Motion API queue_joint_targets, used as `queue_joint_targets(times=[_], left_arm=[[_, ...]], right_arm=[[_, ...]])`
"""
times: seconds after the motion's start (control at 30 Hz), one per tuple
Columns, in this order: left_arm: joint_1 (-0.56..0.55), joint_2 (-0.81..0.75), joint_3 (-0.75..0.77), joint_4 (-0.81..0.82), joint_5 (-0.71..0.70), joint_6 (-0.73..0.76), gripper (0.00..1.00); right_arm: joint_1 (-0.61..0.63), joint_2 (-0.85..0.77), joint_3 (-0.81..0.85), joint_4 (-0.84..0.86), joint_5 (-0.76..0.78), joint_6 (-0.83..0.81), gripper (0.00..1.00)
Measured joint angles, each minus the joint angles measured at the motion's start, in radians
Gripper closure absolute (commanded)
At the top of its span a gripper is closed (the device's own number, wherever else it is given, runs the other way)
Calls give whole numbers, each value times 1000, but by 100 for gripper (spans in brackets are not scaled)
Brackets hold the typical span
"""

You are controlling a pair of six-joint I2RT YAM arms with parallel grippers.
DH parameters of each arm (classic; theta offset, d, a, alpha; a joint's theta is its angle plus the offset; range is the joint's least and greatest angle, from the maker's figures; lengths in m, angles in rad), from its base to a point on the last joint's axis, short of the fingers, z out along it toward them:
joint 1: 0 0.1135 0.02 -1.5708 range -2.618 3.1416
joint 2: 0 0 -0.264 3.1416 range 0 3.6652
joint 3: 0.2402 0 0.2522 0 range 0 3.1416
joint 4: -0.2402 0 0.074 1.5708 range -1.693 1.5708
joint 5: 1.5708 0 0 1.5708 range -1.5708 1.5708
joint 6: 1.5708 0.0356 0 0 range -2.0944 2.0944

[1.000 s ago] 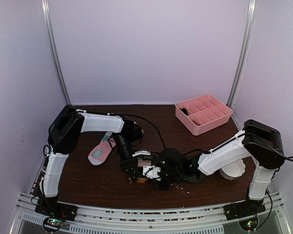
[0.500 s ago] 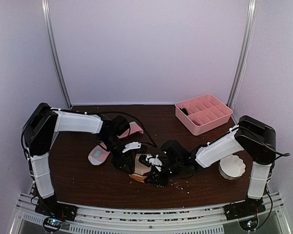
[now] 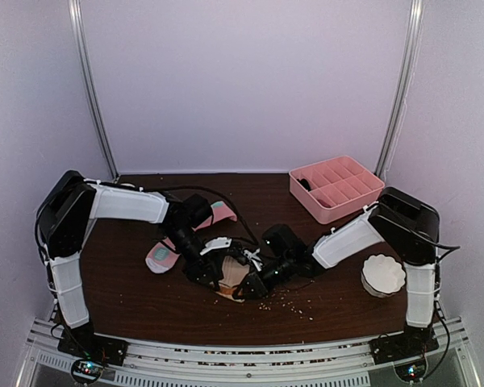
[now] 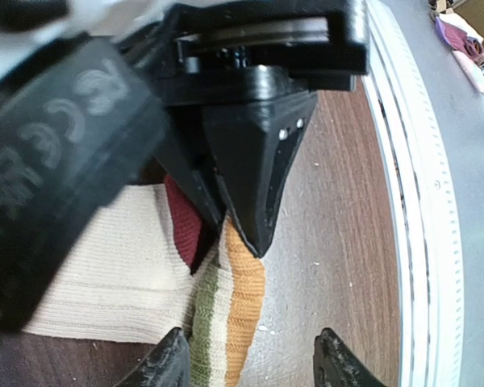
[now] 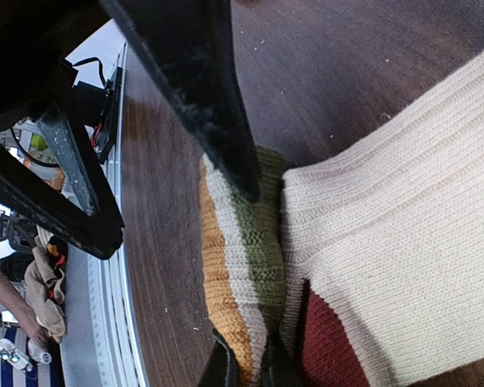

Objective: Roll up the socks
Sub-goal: Roll the sock at the center of the board.

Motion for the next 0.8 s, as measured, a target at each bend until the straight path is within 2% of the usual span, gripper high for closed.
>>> queue_joint_targets(times=[0.2, 0.53, 0.6, 0.7, 0.8], left_arm=[[-4, 16, -2, 14, -14, -4, 54], [-23, 106, 37, 20, -46, -34, 92], [-23, 115, 54, 3, -47, -39, 100], [-23, 123, 66, -9, -48, -49, 100], [-21, 135, 78, -8, -28, -30, 100]], right_arm=[[-14, 20, -1, 35, -45, 92, 100], [-26, 32, -1, 57, -71, 178, 99], [-26, 32, -6, 65, -71, 189, 90], [-26, 27, -28, 105, -71, 205, 61], [-26, -9, -82, 174, -59, 246, 53]])
